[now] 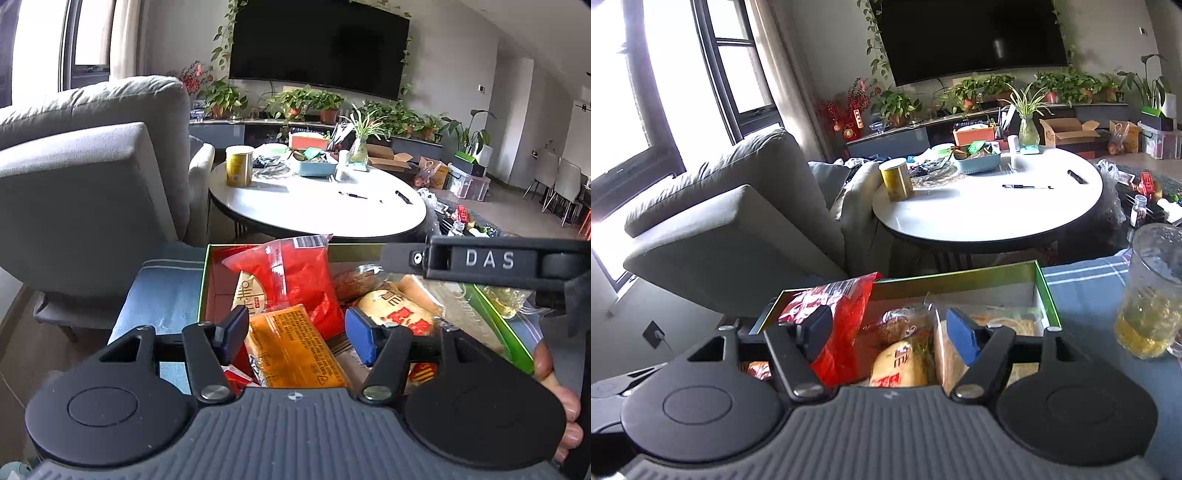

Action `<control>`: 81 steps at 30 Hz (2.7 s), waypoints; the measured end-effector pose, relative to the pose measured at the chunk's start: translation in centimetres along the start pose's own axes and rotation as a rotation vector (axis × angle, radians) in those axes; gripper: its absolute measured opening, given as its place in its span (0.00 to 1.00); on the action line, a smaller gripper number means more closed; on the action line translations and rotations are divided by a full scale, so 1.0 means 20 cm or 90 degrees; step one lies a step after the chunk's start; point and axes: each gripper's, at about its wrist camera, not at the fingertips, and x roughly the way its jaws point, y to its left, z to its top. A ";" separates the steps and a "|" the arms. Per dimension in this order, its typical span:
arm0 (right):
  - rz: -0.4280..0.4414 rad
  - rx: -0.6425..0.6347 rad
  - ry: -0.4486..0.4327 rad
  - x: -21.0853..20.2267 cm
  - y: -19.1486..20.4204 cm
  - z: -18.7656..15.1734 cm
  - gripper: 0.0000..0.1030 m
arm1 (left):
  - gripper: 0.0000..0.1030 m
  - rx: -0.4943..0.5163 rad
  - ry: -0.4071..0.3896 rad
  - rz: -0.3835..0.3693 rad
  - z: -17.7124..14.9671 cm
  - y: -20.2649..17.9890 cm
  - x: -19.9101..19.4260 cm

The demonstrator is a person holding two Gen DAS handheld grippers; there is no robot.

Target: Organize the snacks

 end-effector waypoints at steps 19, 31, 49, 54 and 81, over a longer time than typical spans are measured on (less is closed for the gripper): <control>-0.013 0.002 -0.040 -0.42 0.04 -0.04 0.76 | 0.72 0.040 -0.042 0.001 0.01 -0.18 -0.35; -0.029 -0.007 -0.097 -0.81 0.06 -0.12 0.76 | 0.87 0.056 -0.091 0.033 -0.04 -0.31 -0.75; -0.032 -0.019 -0.068 -0.96 0.09 -0.47 0.76 | 0.89 0.033 -0.030 0.096 -0.40 -0.32 -0.92; -0.046 -0.022 -0.058 -0.93 0.07 -0.49 0.76 | 0.89 0.025 -0.018 0.099 -0.42 -0.31 -0.88; -0.073 -0.033 -0.055 -0.90 0.07 -0.53 0.76 | 0.89 0.001 -0.013 0.129 -0.42 -0.22 -0.87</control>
